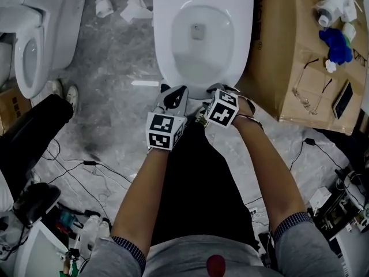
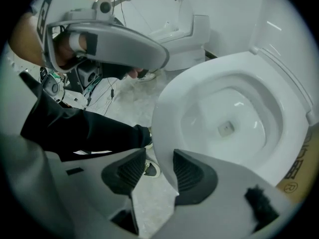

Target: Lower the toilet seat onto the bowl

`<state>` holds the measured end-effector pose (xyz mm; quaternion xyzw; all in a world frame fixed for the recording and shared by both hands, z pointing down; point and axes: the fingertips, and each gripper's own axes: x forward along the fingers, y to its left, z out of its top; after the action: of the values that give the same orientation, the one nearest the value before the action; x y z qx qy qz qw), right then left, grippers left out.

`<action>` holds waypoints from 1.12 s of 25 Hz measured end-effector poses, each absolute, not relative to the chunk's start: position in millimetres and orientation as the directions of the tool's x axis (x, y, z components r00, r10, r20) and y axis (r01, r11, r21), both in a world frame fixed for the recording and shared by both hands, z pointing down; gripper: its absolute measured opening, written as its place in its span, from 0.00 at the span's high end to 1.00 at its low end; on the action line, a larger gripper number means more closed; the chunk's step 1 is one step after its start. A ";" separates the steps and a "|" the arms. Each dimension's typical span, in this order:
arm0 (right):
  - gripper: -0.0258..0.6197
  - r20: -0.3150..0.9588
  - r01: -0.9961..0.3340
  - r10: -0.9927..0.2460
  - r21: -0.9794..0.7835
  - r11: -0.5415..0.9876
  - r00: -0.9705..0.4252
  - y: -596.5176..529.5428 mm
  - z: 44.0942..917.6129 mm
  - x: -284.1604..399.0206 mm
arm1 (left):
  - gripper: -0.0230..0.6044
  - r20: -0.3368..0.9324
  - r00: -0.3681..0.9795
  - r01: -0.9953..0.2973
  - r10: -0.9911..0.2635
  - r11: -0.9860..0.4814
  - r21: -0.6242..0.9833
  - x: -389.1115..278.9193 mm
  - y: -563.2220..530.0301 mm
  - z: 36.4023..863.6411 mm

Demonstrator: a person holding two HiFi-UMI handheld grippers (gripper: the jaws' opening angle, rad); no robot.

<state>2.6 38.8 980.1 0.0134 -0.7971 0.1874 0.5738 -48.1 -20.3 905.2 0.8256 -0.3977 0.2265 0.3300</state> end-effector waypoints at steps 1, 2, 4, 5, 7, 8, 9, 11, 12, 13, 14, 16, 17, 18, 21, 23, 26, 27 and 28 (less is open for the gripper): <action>0.67 0.920 -0.241 0.192 -0.283 0.928 -0.343 38.4 980.2 3.1 | 0.95 0.637 0.580 -0.807 -0.508 -0.464 0.366 -48.4 -20.8 907.6; 0.67 0.920 -0.245 0.189 -0.282 0.928 -0.344 38.4 980.4 3.4 | 0.95 0.637 0.580 -0.807 -0.507 -0.463 0.366 -48.7 -21.3 909.6; 0.68 0.919 -0.254 0.182 -0.280 0.926 -0.351 39.4 980.6 3.1 | 0.95 0.640 0.579 -0.807 -0.505 -0.462 0.366 -49.0 -21.5 911.8; 0.68 0.917 -0.258 0.180 -0.281 0.924 -0.355 39.7 980.8 2.8 | 0.95 0.641 0.579 -0.807 -0.503 -0.463 0.366 -49.0 -22.1 911.9; 0.68 0.918 -0.257 0.179 -0.280 0.925 -0.355 39.0 981.1 3.2 | 0.95 0.642 0.582 -0.805 -0.500 -0.470 0.363 -47.4 -25.0 909.4; 0.68 0.920 -0.252 0.180 -0.277 0.927 -0.349 39.1 980.5 3.9 | 0.95 0.641 0.584 -0.802 -0.498 -0.477 0.361 -46.1 -26.8 906.3; 0.67 0.922 -0.243 0.181 -0.273 0.931 -0.342 39.8 979.0 4.3 | 0.95 0.640 0.587 -0.799 -0.496 -0.483 0.358 -45.4 -28.8 901.4; 0.67 0.925 -0.229 0.180 -0.265 0.937 -0.333 40.1 971.2 3.8 | 0.95 0.633 0.591 -0.795 -0.500 -0.495 0.351 -46.2 -35.3 887.5; 0.67 0.924 -0.230 0.177 -0.263 0.937 -0.338 39.1 963.8 3.2 | 0.95 0.628 0.592 -0.794 -0.505 -0.500 0.347 -46.7 -39.3 879.0; 0.67 0.921 -0.237 0.171 -0.264 0.935 -0.350 37.5 953.9 2.5 | 0.95 0.622 0.593 -0.793 -0.511 -0.504 0.343 -46.9 -43.1 869.7; 0.67 0.916 -0.249 0.163 -0.265 0.932 -0.366 35.5 941.7 2.1 | 0.95 0.617 0.594 -0.793 -0.516 -0.507 0.338 -46.7 -46.3 859.5; 0.67 0.905 -0.286 0.130 -0.260 0.922 -0.406 28.0 911.9 3.4 | 0.95 0.606 0.596 -0.791 -0.526 -0.514 0.332 -44.3 -52.5 835.8; 0.67 0.898 -0.310 0.101 -0.251 0.917 -0.427 20.9 895.4 4.9 | 0.95 0.597 0.600 -0.788 -0.532 -0.521 0.328 -42.1 -56.9 822.5; 0.67 0.891 -0.337 0.065 -0.237 0.911 -0.449 11.4 878.6 6.9 | 0.95 0.585 0.605 -0.784 -0.540 -0.531 0.322 -39.4 -62.5 808.5; 0.67 0.861 -0.420 -0.058 -0.187 0.888 -0.505 -16.9 826.0 15.2 | 0.95 0.540 0.625 -0.768 -0.564 -0.568 0.295 -30.9 -77.0 762.7; 0.67 0.840 -0.470 -0.136 -0.153 0.869 -0.525 -28.1 789.0 23.4 | 0.95 0.513 0.636 -0.759 -0.577 -0.587 0.281 -25.9 -79.1 729.1; 0.67 0.803 -0.542 -0.252 -0.103 0.834 -0.540 -41.2 731.6 37.1 | 0.95 0.469 0.651 -0.745 -0.596 -0.618 0.249 -19.6 -77.9 676.1; 0.67 0.785 -0.564 -0.286 -0.096 0.821 -0.550 -43.7 711.8 40.7 | 0.95 0.454 0.658 -0.739 -0.600 -0.629 0.240 -17.6 -75.8 658.4; 0.68 0.764 -0.584 -0.316 -0.096 0.806 -0.563 -45.0 691.8 43.3 | 0.95 0.440 0.666 -0.733 -0.603 -0.639 0.234 -15.9 -72.8 640.9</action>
<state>43.3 -45.0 691.8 0.2593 -0.8670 0.1721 0.3892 -15.9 -72.8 640.9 0.8905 -0.3749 0.1626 0.2000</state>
